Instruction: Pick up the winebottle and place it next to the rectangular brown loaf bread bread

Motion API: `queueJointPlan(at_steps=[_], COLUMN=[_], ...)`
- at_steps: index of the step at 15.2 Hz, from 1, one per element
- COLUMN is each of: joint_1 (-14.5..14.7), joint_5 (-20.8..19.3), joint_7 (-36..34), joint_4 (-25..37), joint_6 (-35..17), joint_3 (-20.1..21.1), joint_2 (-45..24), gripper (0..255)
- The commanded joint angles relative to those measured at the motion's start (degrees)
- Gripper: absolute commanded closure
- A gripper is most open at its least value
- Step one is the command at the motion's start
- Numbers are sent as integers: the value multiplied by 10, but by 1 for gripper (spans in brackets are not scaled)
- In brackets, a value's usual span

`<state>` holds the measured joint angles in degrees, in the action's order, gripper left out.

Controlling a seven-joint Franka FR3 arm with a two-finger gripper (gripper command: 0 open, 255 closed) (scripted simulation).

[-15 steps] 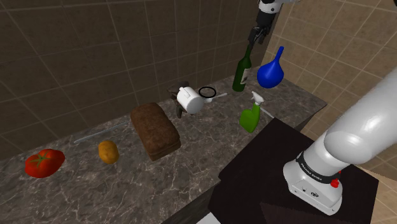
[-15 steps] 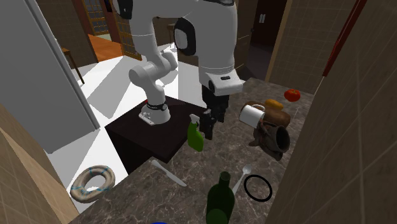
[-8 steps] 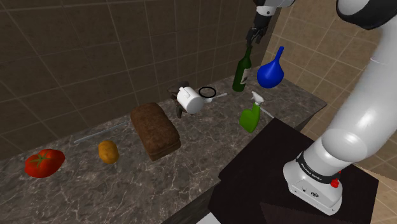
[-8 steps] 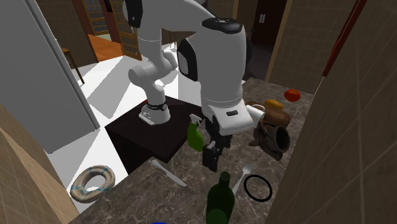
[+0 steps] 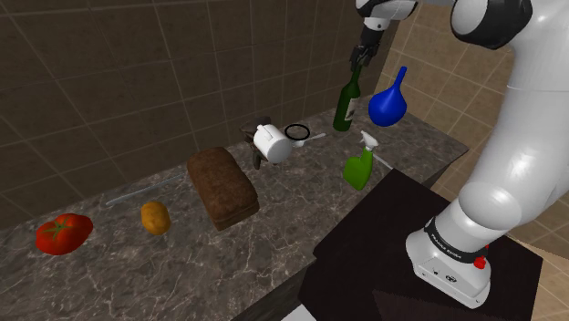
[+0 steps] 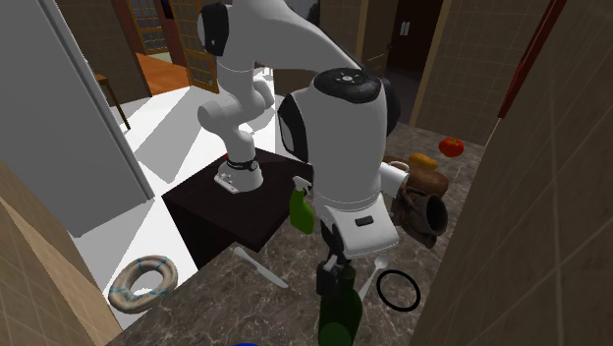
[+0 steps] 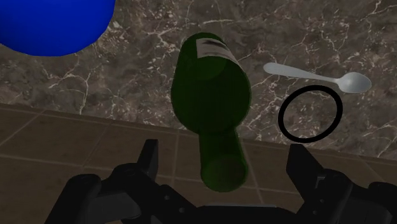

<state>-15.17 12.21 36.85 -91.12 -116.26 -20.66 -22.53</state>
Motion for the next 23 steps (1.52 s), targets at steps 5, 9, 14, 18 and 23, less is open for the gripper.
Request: queueJointPlan(at_steps=[5,9,14,18,23], joint_1=[-1,-1,-1,-1,0], joint_5=[5,5,5,5,2], joint_7=[3,3,3,3,0], joint_4=[-11,-11,-11,-11,3], joint_6=[-22,-22,-22,-22,-2], joint_3=[3,3,3,3,1], joint_2=[-11,-11,-11,-11,-5], gripper=[0,0,255,255,255])
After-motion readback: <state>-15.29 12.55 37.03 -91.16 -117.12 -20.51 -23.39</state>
